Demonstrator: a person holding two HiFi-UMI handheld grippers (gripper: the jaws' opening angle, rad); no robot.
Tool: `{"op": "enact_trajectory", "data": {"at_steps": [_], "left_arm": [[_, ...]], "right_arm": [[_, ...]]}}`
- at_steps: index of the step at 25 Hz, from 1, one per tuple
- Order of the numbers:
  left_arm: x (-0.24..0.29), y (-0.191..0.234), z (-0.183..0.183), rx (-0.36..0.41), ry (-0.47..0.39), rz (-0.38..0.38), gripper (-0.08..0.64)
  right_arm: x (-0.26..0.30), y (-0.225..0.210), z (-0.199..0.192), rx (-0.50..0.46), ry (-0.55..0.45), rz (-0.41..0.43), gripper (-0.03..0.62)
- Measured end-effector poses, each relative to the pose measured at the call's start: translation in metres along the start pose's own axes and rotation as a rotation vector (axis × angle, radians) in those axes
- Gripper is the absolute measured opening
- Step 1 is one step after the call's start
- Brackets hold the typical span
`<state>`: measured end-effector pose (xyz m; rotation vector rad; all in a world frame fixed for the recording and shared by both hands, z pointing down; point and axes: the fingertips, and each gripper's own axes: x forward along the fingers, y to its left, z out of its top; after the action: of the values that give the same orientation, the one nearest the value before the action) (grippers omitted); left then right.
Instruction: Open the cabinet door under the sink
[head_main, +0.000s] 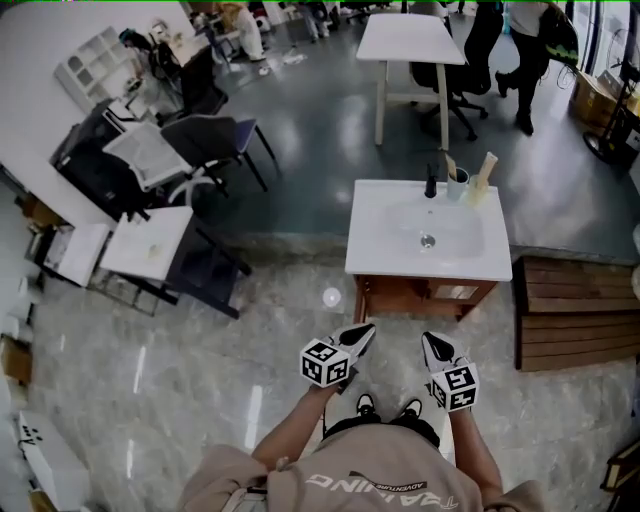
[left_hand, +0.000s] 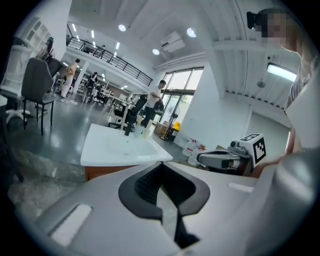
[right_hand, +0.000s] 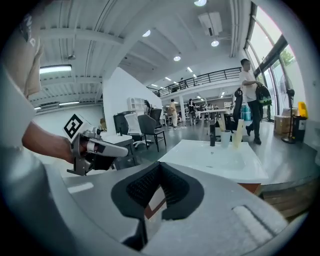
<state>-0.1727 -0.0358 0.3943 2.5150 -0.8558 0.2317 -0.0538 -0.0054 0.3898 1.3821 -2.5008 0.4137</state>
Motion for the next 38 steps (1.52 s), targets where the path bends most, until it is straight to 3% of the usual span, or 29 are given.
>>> {"op": "enact_trajectory", "data": {"at_steps": [4,9,13,18,26,30,38], "left_arm": [[0.007,-0.016,0.032,0.082,-0.036,-0.004,0.015],[0.007,-0.023,0.054,0.166,-0.046,0.019,0.015],[0.007,-0.021,0.071,0.206,-0.069,0.055,0.015],[-0.003,-0.031,0.115,0.285,-0.161,0.086,0.015],[-0.037,-0.043,0.173,0.355,-0.306,0.153,0.015],[-0.043,-0.04,0.181,0.344,-0.328,0.176,0.017],[-0.041,-0.045,0.166,0.441,-0.267,0.208,0.017]], "right_arm": [[-0.01,-0.012,0.028,0.06,-0.079,-0.013,0.002],[-0.016,-0.018,0.052,0.042,-0.126,-0.022,0.002],[-0.024,-0.018,0.062,-0.02,-0.13,-0.026,0.002],[-0.031,-0.019,0.088,-0.153,-0.147,-0.039,0.002],[-0.046,-0.01,0.153,-0.246,-0.288,-0.054,0.002],[-0.049,0.0,0.155,-0.258,-0.305,-0.054,0.002],[-0.056,0.0,0.148,-0.264,-0.302,-0.08,0.002]]}}
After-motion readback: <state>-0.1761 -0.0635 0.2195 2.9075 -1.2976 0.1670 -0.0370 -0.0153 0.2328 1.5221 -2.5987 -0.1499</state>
